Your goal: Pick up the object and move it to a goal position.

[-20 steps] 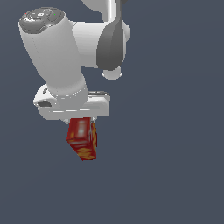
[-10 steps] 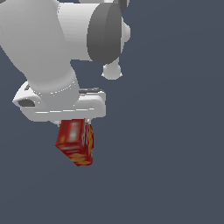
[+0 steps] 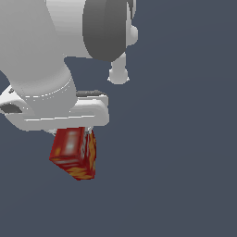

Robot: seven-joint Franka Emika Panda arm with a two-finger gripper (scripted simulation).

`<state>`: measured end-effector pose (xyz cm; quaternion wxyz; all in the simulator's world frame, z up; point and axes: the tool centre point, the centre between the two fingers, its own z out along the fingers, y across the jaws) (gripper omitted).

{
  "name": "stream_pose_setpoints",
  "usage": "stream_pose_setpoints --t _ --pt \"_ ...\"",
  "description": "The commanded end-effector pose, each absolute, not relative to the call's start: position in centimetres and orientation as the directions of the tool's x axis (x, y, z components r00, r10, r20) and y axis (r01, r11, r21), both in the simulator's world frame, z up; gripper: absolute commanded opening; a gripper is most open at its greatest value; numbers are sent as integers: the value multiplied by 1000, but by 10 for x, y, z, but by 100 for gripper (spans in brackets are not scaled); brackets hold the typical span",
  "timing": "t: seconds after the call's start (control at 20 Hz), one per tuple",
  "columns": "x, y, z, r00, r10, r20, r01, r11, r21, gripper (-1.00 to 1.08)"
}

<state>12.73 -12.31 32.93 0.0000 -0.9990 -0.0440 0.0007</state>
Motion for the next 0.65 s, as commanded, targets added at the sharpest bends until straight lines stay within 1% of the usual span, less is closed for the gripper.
stream_pose_setpoints --t 0.0,0.6 --pt "131 -124 334 996 88 0 88 -996 0 -100" --pt "136 -125 339 996 88 0 88 -996 0 -100"
